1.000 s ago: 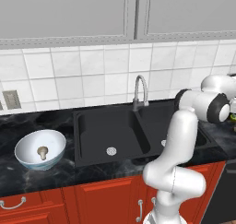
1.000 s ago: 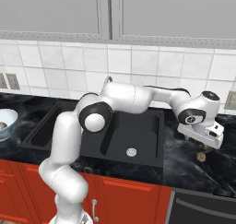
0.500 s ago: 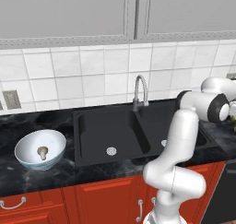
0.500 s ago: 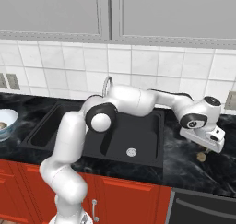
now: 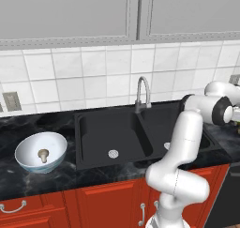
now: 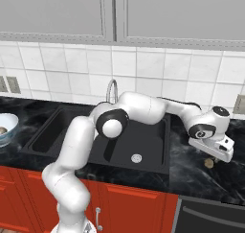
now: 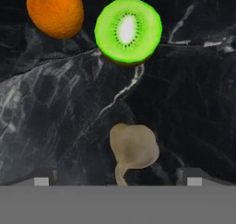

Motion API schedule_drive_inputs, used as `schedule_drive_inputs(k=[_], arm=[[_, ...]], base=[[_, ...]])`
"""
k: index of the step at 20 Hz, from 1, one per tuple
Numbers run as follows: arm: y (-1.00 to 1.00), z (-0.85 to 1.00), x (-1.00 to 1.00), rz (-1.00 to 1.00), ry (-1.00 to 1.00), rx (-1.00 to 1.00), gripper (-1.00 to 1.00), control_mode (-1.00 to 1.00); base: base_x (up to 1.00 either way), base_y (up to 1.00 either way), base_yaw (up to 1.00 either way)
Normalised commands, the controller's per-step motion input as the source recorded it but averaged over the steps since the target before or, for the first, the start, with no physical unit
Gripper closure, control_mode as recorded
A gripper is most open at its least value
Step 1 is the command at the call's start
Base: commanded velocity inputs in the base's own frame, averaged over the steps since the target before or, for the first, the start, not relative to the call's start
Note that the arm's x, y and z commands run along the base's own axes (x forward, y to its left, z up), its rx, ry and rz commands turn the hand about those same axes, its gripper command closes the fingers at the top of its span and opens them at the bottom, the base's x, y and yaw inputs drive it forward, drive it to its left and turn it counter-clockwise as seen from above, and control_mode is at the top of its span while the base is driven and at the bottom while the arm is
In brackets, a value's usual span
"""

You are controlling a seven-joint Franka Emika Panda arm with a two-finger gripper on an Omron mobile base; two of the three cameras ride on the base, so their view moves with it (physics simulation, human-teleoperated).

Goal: There is a mixed pile of frozen fruits and vegetables on the counter. Locate all the frozen vegetables and place the items in a bowl on the counter. Take all the frozen fruits and defrost them in a running sink.

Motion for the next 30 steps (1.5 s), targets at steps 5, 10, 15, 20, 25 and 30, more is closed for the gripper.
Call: schedule_drive_inputs(k=[5,10,15,20,25,30], arm=[[-0.25,-0.15,0.05,-0.01,0.00,0.00,-1.00,-1.00],[-0.21,0.00,0.00,-0.01,0.00,0.00,-1.00,-1.00],[-0.01,-0.04,0.00,0.00,0.00,0.00,-1.00,-1.00],[0.00,-0.09,0.01,0.00,0.00,0.00,-1.00,-1.00],[0.06,-0.02,0.00,0.00,0.00,0.00,-1.00,-1.00],[0.09,0.00,0.00,0.00,0.00,0.00,-1.00,-1.00]], base=[[0.00,0.00,0.00],[0.00,0.00,0.00],[0.00,0.00,0.00],[0.00,0.00,0.00],[0.00,0.00,0.00],[0.00,0.00,0.00]])
